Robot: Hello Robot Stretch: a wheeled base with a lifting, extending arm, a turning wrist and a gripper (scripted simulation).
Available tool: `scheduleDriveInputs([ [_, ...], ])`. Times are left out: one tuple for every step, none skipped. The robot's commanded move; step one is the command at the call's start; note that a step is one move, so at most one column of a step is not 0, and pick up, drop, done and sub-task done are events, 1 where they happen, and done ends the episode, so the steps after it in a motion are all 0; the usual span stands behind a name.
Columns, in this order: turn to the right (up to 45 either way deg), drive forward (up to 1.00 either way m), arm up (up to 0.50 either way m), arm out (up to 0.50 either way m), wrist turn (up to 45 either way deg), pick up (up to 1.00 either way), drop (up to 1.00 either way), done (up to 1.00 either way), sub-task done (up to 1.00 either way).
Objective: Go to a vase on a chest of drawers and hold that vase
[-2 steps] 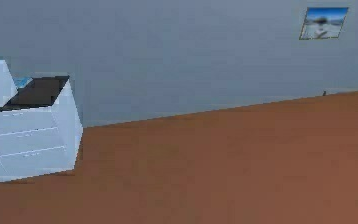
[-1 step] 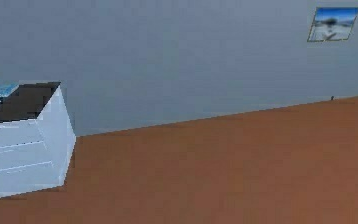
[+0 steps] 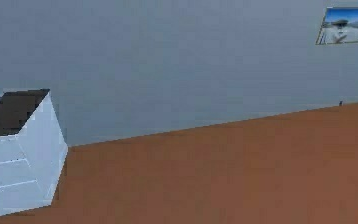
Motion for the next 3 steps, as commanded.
scheduleDriveInputs([
  [45.0,0.00,0.00,0.00,0.0,0.00,0.00,0.00,0.00],
  [27.0,0.00,0.00,0.00,0.0,0.00,0.00,0.00,0.00],
  [0.0,0.25,0.00,0.00,0.0,0.00,0.00,0.00,0.00],
])
